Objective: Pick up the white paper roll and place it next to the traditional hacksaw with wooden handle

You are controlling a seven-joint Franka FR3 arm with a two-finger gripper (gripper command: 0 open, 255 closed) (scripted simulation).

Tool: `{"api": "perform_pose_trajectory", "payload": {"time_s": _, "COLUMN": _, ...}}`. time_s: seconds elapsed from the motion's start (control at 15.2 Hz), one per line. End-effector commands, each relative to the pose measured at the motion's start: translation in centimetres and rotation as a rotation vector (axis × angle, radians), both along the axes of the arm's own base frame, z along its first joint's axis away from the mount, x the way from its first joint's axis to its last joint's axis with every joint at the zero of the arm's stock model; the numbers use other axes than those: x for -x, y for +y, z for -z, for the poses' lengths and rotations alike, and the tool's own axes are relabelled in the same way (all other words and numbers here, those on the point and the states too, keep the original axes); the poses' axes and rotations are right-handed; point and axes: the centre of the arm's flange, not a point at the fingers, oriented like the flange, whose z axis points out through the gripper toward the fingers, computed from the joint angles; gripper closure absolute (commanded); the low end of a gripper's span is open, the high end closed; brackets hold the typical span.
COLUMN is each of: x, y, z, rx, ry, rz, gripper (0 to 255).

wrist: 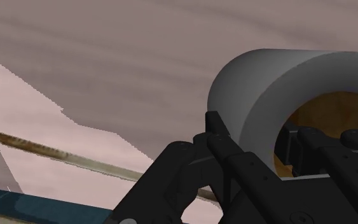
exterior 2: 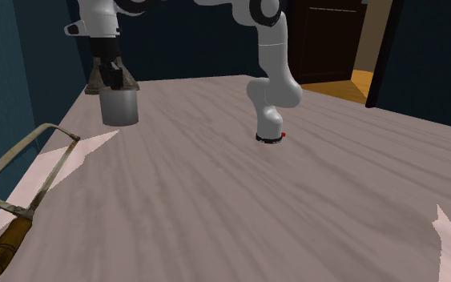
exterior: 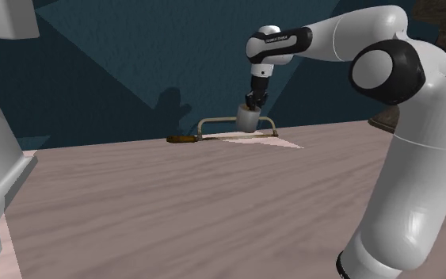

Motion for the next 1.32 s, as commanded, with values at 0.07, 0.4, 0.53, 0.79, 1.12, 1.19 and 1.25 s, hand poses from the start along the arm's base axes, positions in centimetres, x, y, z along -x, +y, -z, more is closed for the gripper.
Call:
{"api": "perform_pose_trajectory", "payload": {"time_s": 0.07, "x": 1.6, "y": -4.0, "z": 0.0, "rx": 0.0, "ry": -0.001, "rz": -0.002, "gripper": 255}}
{"api": "perform_pose_trajectory", "payload": {"time_s": 0.4, "x": 3.8, "y": -10.3, "z": 0.0, "rx": 0.0, "ry": -0.001, "rz": -0.002, "gripper": 255}}
{"api": "perform_pose_trajectory", "payload": {"time_s": 0.53, "x": 4.7, "y": -12.7, "z": 0.0, "rx": 0.0, "ry": -0.001, "rz": -0.002, "gripper": 255}}
{"api": "perform_pose_trajectory", "payload": {"time_s": 0.79, "x": 6.5, "y": -17.7, "z": 0.0, "rx": 0.0, "ry": -0.001, "rz": -0.002, "gripper": 255}}
{"api": "perform_pose_trajectory", "payload": {"time_s": 1.12, "x": 8.4, "y": -23.0, "z": 0.0, "rx": 0.0, "ry": -0.001, "rz": -0.002, "gripper": 255}}
{"api": "perform_pose_trajectory", "payload": {"time_s": 1.19, "x": 8.4, "y": -23.0, "z": 0.5, "rx": 0.0, "ry": -0.001, "rz": -0.002, "gripper": 255}}
{"api": "perform_pose_trajectory", "payload": {"time_s": 1.25, "x": 8.4, "y": -23.0, "z": 1.1, "rx": 0.0, "ry": -0.001, "rz": -0.002, "gripper": 255}}
